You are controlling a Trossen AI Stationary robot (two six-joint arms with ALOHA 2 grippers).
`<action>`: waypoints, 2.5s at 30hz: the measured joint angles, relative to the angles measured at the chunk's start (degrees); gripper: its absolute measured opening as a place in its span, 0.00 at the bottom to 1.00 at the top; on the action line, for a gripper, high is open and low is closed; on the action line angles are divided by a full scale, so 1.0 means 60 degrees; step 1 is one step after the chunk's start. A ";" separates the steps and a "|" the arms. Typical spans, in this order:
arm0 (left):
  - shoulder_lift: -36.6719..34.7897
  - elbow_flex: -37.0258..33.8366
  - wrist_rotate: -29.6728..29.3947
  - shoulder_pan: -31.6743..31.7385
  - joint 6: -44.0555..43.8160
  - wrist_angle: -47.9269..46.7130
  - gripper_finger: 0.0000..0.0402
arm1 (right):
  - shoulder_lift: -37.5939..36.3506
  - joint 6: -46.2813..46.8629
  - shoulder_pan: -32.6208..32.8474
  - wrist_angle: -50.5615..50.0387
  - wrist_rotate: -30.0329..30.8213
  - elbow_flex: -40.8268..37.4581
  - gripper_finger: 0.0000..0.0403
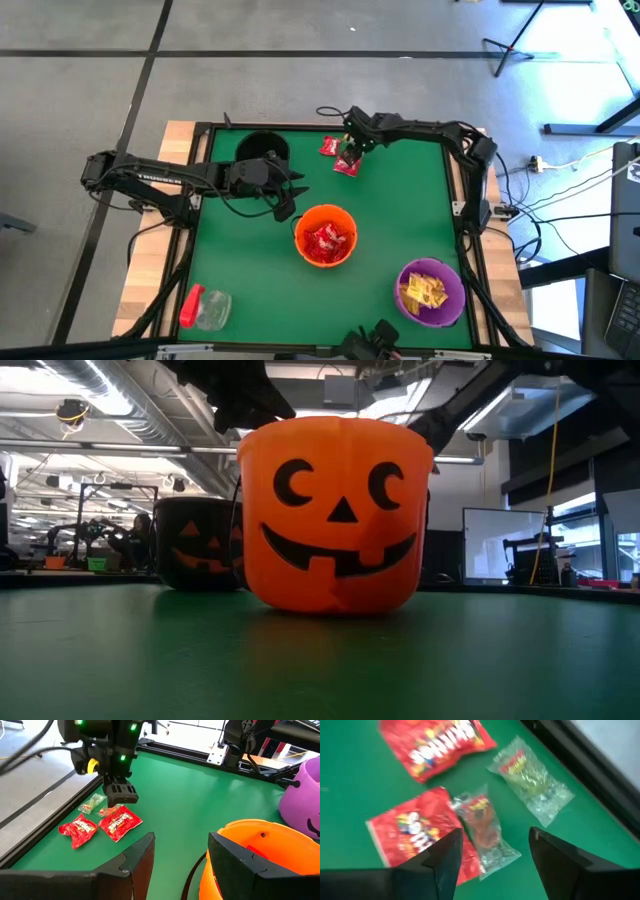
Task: Sort candy
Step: Put the orange candy into the black bin
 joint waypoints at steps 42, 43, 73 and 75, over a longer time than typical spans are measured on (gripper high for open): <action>0.0096 0.0000 -0.0387 0.0102 0.2110 -0.0422 0.43 | -0.2921 -0.0567 0.4636 0.1488 -0.1251 -0.0002 0.02; 0.0129 0.0000 -0.0382 0.0102 0.2296 -0.0391 0.43 | -0.2918 -0.0638 0.4870 0.1633 -0.1241 -0.0004 0.02; 0.0364 0.0000 -0.0087 -0.0958 0.4356 0.0653 0.43 | -0.2908 -0.0532 0.5314 0.2124 -0.0661 -0.0004 0.02; 0.0364 0.0000 -0.0089 -0.0958 0.4454 0.0652 0.41 | -0.2908 -0.0532 0.5314 0.2133 -0.0661 -0.0004 0.02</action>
